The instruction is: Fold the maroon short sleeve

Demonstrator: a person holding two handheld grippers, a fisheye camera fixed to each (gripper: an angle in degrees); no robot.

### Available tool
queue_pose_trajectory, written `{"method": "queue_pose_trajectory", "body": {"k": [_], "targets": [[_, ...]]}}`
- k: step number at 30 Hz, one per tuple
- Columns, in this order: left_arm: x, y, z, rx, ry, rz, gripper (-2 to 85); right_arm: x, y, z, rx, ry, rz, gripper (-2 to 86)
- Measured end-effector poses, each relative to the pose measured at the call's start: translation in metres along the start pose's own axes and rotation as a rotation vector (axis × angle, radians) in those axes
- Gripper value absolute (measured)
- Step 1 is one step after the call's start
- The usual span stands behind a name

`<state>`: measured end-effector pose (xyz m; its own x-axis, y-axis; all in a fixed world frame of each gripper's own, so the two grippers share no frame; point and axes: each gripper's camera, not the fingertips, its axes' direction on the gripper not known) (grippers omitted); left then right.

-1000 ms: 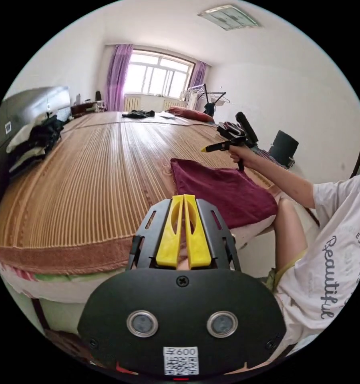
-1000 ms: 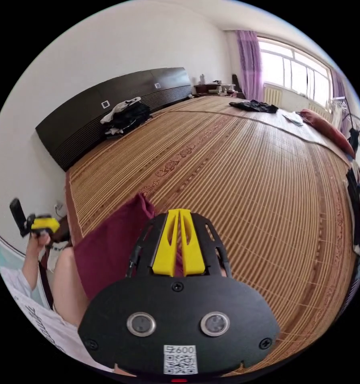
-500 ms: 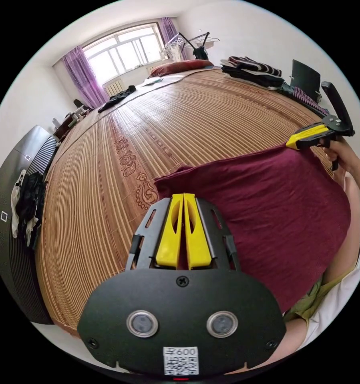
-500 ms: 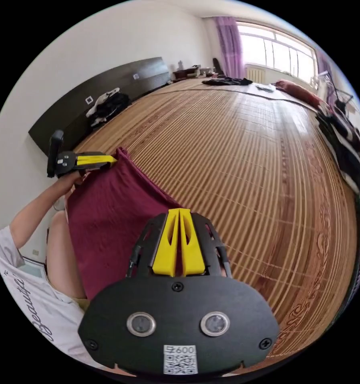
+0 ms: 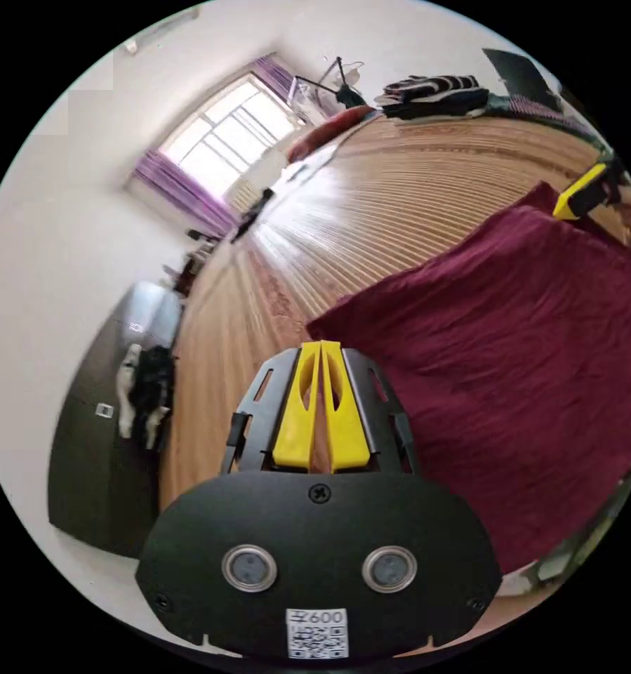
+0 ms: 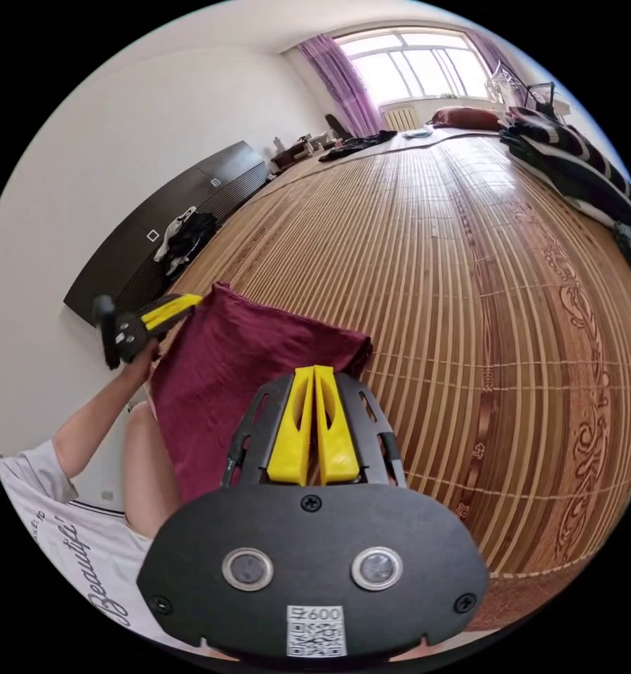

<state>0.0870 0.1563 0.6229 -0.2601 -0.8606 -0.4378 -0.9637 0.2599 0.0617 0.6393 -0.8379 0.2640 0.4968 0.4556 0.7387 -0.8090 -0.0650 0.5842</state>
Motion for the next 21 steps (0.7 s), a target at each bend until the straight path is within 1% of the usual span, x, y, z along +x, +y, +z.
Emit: {"method": "queue_pose_trajectory", "body": {"k": [1, 2, 3, 4, 5, 6, 7, 8, 9, 11, 13, 14, 15, 16, 18, 19, 21], "targets": [[0.030, 0.001, -0.045, 0.134, -0.181, 0.008, 1.1, 0.002, 0.002, -0.001, 0.003, 0.007, -0.011, -0.9], [0.046, 0.002, -0.069, 0.209, -0.210, 0.025, 1.4, 0.003, 0.006, -0.004, 0.018, 0.013, -0.022, -0.9], [0.076, 0.006, -0.117, 0.341, -0.163, 0.052, 1.8, 0.004, 0.007, -0.005, 0.019, 0.018, -0.026, -0.9], [0.088, 0.007, -0.139, 0.396, -0.096, 0.040, 2.2, 0.005, 0.008, -0.005, 0.016, 0.032, -0.034, -0.9], [0.113, 0.009, -0.175, 0.486, 0.114, 0.049, 3.0, 0.005, 0.010, -0.006, 0.014, 0.049, -0.043, -0.9], [0.144, 0.007, -0.200, 0.510, 0.324, 0.146, 5.4, 0.005, 0.011, -0.006, 0.014, 0.057, -0.048, -0.9], [0.180, 0.004, -0.222, 0.501, 0.444, 0.272, 8.4, 0.006, 0.013, -0.007, 0.016, 0.069, -0.057, -0.9], [0.199, 0.004, -0.231, 0.506, 0.469, 0.335, 10.2, 0.008, 0.016, -0.008, 0.019, 0.075, -0.062, -0.9], [0.231, 0.006, -0.247, 0.522, 0.451, 0.404, 12.6, 0.010, 0.017, -0.008, 0.020, 0.075, -0.062, -0.9], [0.267, 0.008, -0.262, 0.542, 0.378, 0.478, 14.1, 0.019, 0.021, -0.010, 0.021, 0.070, -0.059, -0.9], [0.310, 0.002, -0.266, 0.489, 0.243, 0.623, 14.6, 0.025, 0.025, -0.010, 0.022, 0.066, -0.057, -0.9], [0.320, 0.000, -0.265, 0.472, 0.207, 0.659, 14.5, 0.029, 0.027, -0.010, 0.021, 0.066, -0.057, -0.9], [0.337, -0.004, -0.264, 0.451, 0.143, 0.717, 13.0, 0.030, 0.029, -0.010, 0.021, 0.067, -0.057, -0.9], [0.345, -0.005, -0.264, 0.449, 0.113, 0.735, 12.3, 0.033, 0.032, -0.010, 0.021, 0.072, -0.061, -0.9], [0.367, -0.011, -0.273, 0.489, -0.012, 0.733, 5.4, 0.037, 0.036, -0.008, 0.023, 0.084, -0.068, -0.9], [0.374, -0.014, -0.278, 0.503, -0.034, 0.728, 4.3, 0.039, 0.040, -0.008, 0.023, 0.091, -0.072, -0.9], [0.381, -0.022, -0.286, 0.470, -0.012, 0.702, 3.3, 0.043, 0.045, -0.005, 0.021, 0.102, -0.077, -0.9]]}}
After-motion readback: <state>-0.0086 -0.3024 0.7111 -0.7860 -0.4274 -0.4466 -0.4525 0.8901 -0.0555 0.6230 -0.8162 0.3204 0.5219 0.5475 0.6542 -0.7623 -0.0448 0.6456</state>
